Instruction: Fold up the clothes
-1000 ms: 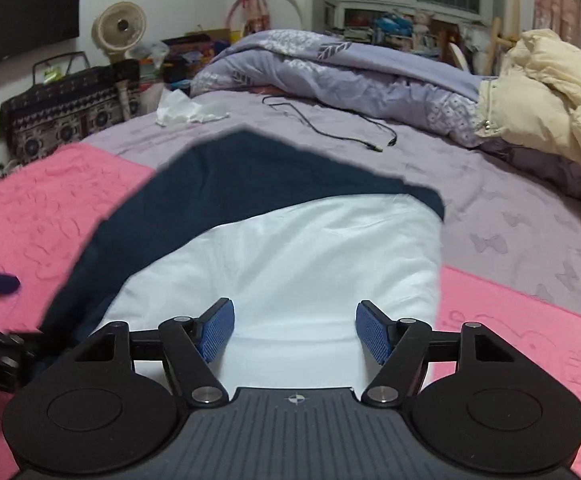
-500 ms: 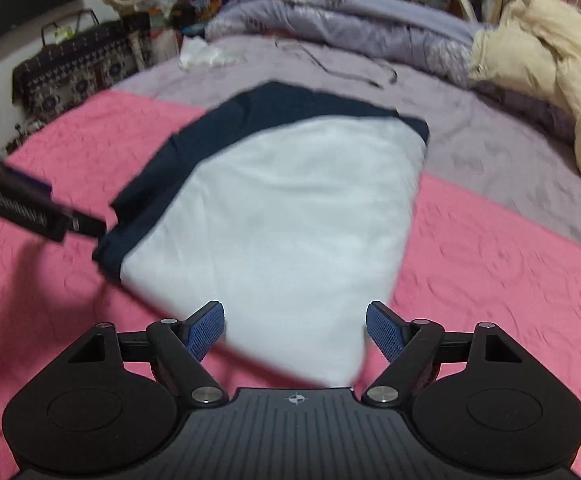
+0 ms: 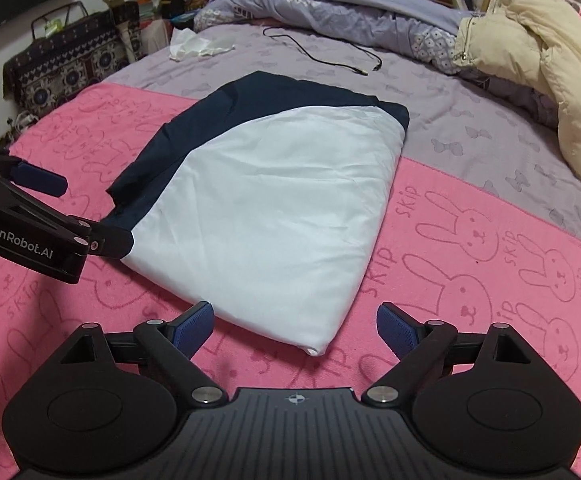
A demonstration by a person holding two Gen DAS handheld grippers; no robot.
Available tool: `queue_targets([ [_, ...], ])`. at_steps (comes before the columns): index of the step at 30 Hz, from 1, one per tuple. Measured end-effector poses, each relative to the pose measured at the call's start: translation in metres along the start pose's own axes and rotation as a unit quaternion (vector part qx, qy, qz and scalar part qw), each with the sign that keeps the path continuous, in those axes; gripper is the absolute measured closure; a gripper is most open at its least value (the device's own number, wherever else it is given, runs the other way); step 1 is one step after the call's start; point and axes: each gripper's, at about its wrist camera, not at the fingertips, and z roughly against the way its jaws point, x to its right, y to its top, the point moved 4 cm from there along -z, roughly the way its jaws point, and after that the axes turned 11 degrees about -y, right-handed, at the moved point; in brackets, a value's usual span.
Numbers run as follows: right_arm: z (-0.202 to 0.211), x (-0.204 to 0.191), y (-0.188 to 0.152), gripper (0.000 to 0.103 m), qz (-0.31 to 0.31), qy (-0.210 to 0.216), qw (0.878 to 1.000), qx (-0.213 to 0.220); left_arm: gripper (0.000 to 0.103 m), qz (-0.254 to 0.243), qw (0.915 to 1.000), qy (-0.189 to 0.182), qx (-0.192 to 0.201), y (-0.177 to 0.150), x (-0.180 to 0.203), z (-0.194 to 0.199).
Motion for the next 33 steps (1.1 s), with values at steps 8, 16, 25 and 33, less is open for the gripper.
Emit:
queue_targets([
  [8, 0.021, -0.005, 0.010, 0.007, 0.022, 0.005, 0.999, 0.024, 0.000, 0.025, 0.9997, -0.003, -0.004, 0.003, 0.000, 0.003],
  [16, 0.025, -0.010, 0.016, 0.004, 0.039, 0.003, 0.999, 0.038, 0.000, 0.038, 0.9992, -0.015, -0.001, 0.006, 0.003, 0.008],
  [25, 0.012, -0.007, 0.008, 0.000, 0.027, 0.009, 1.000, 0.011, 0.000, 0.054, 0.9981, -0.019, -0.021, 0.003, 0.001, -0.007],
  [33, -0.006, 0.005, -0.004, 0.000, -0.018, 0.033, 0.999, 0.018, 0.000, 0.026, 0.9988, -0.022, -0.035, -0.003, 0.000, -0.033],
])
